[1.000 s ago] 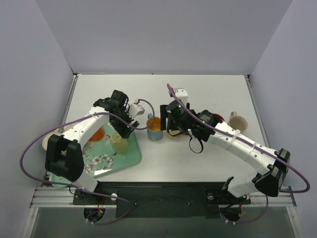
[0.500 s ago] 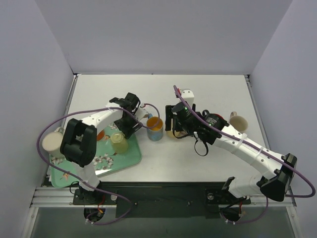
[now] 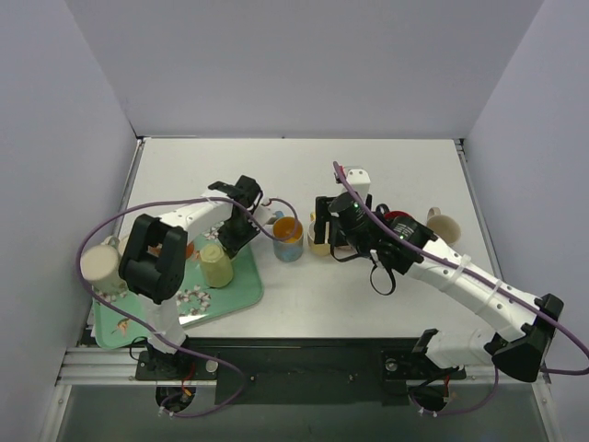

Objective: Turn the mug right side up

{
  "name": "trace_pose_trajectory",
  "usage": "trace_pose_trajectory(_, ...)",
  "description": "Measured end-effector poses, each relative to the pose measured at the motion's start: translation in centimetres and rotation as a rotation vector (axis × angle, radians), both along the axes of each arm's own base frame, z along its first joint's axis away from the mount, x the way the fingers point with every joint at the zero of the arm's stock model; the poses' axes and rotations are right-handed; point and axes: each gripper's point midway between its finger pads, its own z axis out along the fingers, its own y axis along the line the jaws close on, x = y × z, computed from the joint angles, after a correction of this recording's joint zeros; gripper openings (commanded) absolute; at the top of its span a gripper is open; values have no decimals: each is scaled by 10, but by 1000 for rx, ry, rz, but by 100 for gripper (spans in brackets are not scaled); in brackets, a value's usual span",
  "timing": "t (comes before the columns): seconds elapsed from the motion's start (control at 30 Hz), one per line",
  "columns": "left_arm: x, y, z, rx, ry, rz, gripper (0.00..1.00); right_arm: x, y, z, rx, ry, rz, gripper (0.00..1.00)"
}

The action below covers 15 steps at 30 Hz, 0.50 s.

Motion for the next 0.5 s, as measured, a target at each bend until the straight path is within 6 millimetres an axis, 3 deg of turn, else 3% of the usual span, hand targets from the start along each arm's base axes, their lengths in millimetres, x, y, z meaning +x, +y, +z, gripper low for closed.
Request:
trace_pose_trajectory(0.13, -1, -4, 5, -42, -2, 17, 0, -4, -6, 5, 11, -15, 3, 64)
trace_pose_trajectory(0.23, 2, -10, 30, -137, -47, 56, 0, -8, -7, 14, 34, -42, 29, 64)
trace_pose_trajectory(0.3, 9, -14, 65, -241, -119, 93, 0, -14, -1, 23, 60, -68, 74, 65)
trace_pose_trajectory(0.37, 19, -15, 113, -378, -227, 132, 0, -24, 13, 32, 91, -92, 151, 70)
trace_pose_trajectory(0.5, 23, -11, 222, -682, -469, 177, 0, -53, 65, 50, 220, -132, 380, 71)
